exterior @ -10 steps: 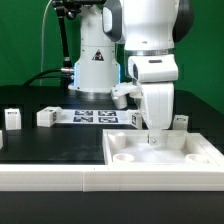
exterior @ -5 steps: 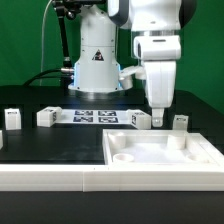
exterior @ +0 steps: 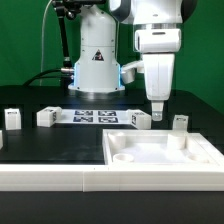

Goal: Assemble one leg

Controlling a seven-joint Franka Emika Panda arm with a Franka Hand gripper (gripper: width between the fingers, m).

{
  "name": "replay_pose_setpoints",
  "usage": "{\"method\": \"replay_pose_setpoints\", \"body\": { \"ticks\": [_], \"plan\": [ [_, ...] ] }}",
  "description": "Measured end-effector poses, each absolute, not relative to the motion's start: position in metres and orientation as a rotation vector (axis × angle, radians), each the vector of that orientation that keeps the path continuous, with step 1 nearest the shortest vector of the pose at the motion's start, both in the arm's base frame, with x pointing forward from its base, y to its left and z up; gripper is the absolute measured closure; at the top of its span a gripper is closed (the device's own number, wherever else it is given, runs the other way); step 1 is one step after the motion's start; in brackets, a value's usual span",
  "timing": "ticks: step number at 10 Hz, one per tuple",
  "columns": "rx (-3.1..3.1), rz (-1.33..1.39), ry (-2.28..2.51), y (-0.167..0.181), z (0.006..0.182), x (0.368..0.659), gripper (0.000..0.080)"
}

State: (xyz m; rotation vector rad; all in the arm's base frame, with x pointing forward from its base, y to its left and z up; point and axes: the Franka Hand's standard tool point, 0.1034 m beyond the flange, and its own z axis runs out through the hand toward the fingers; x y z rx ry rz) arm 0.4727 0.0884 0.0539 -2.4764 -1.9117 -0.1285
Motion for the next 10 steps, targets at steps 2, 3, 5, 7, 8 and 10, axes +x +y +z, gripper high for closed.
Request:
{"method": "replay_pose_setpoints", "body": {
  "ticks": [2, 3, 5, 7, 8, 10],
  "plan": [
    [-2.702, -0.188, -1.539, 0.090, 0.047, 0.468, 0.0150],
    [-2.804, -0.182, -1.311, 0.092, 0.046, 0.466, 0.0150],
    [-2.911, -0.197, -0.988, 0.103, 0.046, 0.466, 0.0150],
    [-2.973, -0.181, -0.692, 0.120, 0.046, 0.462, 0.0150],
    [-2.996, -0.163, -0.505, 0.124, 0.043, 0.459, 0.0150],
    [-3.005, -0.149, -0.386, 0.125, 0.041, 0.458, 0.0150]
  ]
}}
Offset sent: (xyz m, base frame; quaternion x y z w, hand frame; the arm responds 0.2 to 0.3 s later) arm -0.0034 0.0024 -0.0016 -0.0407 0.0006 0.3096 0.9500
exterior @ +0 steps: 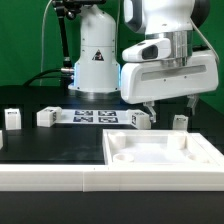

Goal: Assemble one leg

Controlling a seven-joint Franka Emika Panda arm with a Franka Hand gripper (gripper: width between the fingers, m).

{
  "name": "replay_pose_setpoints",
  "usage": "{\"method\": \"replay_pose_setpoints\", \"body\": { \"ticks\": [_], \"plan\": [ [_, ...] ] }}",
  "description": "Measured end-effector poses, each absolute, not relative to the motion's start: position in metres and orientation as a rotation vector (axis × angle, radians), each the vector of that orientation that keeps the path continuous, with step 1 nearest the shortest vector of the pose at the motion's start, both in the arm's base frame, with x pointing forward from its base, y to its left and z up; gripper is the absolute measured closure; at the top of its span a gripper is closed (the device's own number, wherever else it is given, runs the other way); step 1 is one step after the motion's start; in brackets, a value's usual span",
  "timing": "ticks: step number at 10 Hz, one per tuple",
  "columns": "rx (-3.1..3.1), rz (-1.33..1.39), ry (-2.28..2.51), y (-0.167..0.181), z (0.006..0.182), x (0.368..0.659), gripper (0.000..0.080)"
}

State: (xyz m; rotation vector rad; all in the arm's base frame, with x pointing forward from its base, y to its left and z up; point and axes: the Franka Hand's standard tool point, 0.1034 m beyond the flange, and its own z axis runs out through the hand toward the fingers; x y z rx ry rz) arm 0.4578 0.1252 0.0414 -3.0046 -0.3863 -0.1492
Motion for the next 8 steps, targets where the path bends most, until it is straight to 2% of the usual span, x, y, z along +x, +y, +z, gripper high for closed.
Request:
{"method": "replay_pose_setpoints", "body": {
  "ticks": [3, 8],
  "plan": [
    [-3.009, -0.129, -0.012, 0.126, 0.040, 0.455, 0.0150],
    [-2.911, -0.074, 0.620, 0.158, 0.038, 0.441, 0.0150]
  ]
}}
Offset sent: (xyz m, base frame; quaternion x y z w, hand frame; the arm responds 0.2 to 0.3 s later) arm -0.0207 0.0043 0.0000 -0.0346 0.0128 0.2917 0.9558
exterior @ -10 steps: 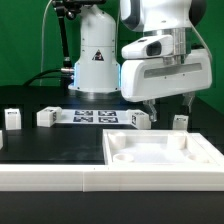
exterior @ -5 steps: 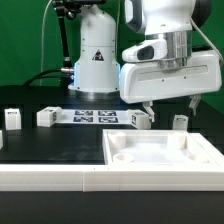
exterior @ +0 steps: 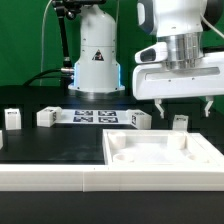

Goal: Assemble one leg

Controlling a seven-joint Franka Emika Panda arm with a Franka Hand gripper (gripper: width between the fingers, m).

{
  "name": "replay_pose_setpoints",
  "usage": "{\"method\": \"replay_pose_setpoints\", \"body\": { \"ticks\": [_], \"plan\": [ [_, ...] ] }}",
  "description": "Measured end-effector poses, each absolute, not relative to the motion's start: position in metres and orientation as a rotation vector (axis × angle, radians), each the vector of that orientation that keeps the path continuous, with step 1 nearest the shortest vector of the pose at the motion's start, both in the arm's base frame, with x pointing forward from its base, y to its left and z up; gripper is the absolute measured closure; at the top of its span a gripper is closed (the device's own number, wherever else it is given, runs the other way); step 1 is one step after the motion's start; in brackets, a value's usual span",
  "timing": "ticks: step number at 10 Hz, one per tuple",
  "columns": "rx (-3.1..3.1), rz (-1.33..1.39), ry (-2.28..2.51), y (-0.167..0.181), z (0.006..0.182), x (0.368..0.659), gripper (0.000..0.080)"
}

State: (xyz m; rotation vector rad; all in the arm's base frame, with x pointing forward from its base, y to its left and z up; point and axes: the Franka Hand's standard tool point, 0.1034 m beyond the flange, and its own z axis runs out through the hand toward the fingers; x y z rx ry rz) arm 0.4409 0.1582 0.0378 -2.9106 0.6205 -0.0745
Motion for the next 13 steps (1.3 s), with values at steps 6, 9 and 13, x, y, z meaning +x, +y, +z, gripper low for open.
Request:
{"method": "replay_pose_setpoints", "body": {
  "ticks": [6, 9, 13],
  "plan": [
    [-2.943, 0.138, 0.501, 0.155, 0.033, 0.435, 0.0150],
    [-2.920, 0.417, 0.443, 0.153, 0.034, 0.433, 0.0150],
    [-2.839, 0.749, 0.424, 0.152, 0.030, 0.431, 0.0150]
  ]
}}
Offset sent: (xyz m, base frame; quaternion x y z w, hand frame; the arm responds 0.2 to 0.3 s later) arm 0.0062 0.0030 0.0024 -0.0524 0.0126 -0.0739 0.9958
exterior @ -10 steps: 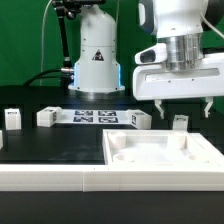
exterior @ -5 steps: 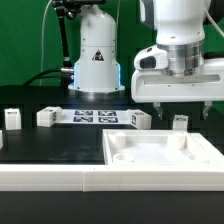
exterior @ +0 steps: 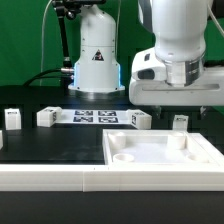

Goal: Assemble one leg

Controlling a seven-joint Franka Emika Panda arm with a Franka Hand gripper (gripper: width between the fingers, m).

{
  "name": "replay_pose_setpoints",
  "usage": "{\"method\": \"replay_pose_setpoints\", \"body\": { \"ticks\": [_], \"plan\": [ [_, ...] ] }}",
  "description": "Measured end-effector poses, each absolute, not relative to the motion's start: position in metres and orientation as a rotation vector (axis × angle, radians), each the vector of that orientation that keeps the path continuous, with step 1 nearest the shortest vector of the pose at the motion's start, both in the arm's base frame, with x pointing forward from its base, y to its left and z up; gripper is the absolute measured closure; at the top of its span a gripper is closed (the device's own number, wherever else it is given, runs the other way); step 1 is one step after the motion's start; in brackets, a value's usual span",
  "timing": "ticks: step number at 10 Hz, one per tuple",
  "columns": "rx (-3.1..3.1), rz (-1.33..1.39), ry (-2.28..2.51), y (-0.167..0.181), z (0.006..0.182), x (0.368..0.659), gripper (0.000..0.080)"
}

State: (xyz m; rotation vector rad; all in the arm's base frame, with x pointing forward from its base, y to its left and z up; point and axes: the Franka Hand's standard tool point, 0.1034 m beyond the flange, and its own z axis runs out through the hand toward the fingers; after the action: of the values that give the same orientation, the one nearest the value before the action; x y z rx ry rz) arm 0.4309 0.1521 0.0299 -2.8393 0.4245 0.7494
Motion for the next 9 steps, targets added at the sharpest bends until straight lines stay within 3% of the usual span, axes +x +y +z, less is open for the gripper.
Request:
{"method": "replay_pose_setpoints", "body": {
  "ticks": [5, 9],
  "plan": [
    [-2.678, 1.208, 0.393, 0.149, 0.018, 0.419, 0.0150],
    [-2.680, 1.229, 0.389, 0.155, 0.009, 0.415, 0.0150]
  ]
}}
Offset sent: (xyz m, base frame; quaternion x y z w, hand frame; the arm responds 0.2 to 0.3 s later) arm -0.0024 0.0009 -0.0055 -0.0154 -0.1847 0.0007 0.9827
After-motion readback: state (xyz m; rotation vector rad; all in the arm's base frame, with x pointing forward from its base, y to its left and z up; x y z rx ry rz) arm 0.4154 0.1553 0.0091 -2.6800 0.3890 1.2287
